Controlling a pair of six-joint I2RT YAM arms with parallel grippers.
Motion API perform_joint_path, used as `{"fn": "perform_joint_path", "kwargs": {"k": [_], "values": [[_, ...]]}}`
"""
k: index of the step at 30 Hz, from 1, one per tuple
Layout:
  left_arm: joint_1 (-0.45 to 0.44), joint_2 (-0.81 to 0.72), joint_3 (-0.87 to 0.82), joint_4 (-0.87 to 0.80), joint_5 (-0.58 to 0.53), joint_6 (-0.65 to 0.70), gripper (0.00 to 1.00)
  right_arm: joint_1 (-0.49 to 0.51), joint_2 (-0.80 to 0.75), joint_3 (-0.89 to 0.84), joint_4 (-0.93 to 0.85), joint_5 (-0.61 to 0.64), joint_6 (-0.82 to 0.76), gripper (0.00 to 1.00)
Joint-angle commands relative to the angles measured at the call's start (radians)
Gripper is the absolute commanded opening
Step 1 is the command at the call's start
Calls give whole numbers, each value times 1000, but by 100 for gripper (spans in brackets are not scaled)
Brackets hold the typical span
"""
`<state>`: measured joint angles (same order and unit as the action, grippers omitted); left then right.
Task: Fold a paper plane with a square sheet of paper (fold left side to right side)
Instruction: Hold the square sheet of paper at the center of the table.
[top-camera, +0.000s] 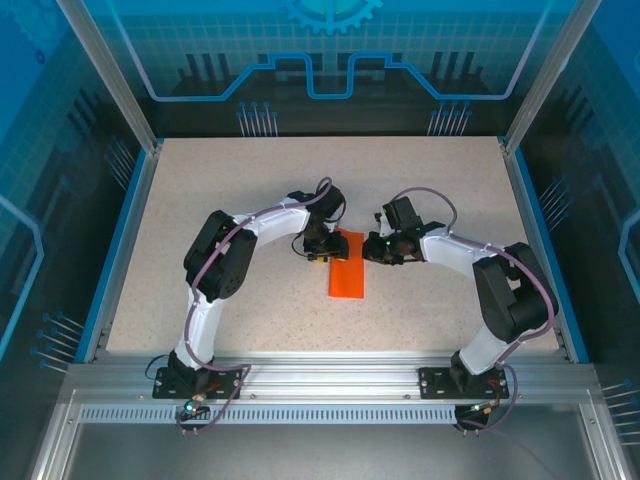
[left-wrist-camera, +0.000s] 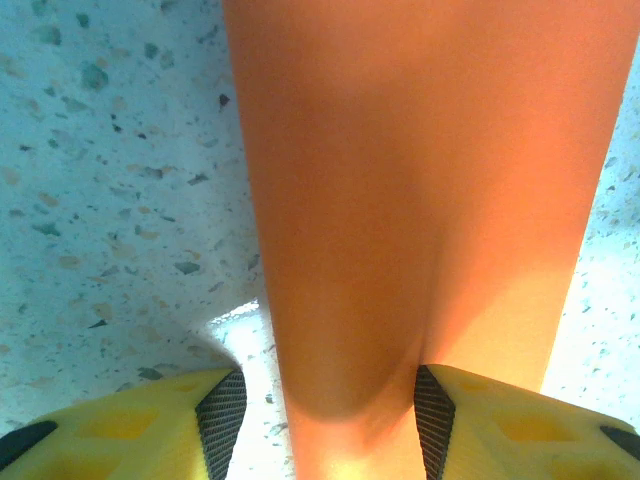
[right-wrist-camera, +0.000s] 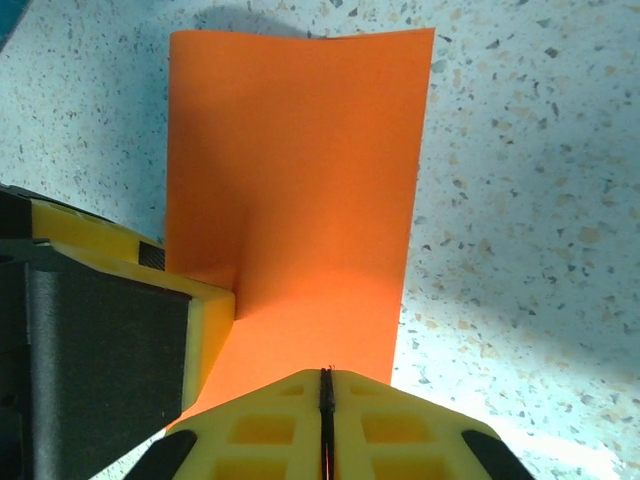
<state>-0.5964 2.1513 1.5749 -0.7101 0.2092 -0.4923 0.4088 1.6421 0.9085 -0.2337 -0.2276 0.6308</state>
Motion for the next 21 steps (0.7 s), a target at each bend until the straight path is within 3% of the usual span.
{"fn": "perform_joint_path", "kwargs": {"k": [1,21], "values": [[-13,69,-46,41,7,-6,54,-12,-26,-14,-21,6,-14,10],[-11,96,-21,39,37,-14,55,-13,-13,-13,-20,-9,-14,10]]}}
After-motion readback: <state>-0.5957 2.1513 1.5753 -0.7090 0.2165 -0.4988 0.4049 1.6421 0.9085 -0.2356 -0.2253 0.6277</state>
